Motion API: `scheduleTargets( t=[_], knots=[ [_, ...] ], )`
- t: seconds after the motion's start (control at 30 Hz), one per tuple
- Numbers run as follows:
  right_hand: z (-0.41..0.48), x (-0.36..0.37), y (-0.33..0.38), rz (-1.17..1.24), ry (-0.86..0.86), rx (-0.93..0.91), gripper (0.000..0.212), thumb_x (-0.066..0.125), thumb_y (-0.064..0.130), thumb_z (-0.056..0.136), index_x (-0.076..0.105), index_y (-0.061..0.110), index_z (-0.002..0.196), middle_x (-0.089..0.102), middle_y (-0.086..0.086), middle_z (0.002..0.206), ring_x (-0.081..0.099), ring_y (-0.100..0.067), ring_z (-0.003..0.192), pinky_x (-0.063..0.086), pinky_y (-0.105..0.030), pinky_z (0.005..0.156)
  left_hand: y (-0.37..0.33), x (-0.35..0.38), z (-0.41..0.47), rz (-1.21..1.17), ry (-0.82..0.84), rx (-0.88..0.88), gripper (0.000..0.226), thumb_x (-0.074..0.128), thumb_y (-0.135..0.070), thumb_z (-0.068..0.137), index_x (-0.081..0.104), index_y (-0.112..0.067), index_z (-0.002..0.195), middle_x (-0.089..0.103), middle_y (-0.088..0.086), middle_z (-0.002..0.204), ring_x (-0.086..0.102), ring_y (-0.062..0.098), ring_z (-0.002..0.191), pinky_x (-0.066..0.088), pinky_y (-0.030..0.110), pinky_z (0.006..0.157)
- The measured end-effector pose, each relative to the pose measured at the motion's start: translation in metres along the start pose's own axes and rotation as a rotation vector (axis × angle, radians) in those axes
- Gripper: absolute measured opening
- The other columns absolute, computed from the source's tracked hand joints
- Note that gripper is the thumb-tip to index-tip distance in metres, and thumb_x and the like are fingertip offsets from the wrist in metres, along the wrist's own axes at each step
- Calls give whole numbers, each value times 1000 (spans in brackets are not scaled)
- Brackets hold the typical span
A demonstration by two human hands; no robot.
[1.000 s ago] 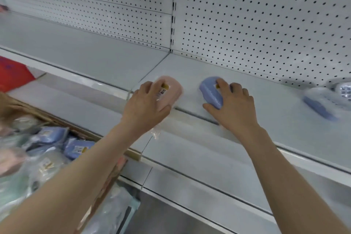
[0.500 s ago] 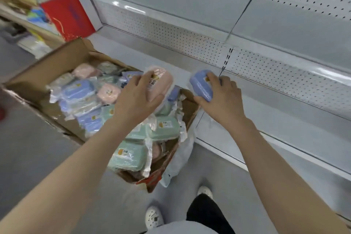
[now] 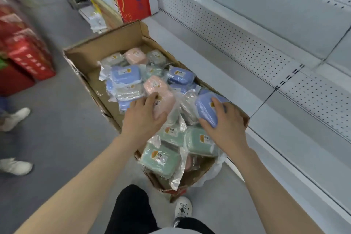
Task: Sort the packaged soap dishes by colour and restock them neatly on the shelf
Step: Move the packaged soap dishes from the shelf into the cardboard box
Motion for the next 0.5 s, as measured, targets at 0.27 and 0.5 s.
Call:
scheduleTargets(
  t=[0.27,0.5],
  knots=[
    [82,32,69,17,-9,3,66,56,59,83,37,28,138,51,-11,128,52,-33,112,45,-44,89,110,-33,86,24,-61,50,65,73,-36,75,51,-15,133,61,8,116,55,32,103,43,41,90],
    [167,80,161,13,13,62,66,59,53,80,39,29,138,48,-10,132,49,-35,113,44,-46,90,253,-55,198,62,-10,57,65,71,-38,78,47,-15,134,57,14,125,55,38,105,43,47,92]
  ],
)
Point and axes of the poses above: each hand's wrist, its own z-axis towards the middle knuckle, its own x-axis out of the palm, y = z × x, the point moved 8 cm from there along z, towards the middle knuckle
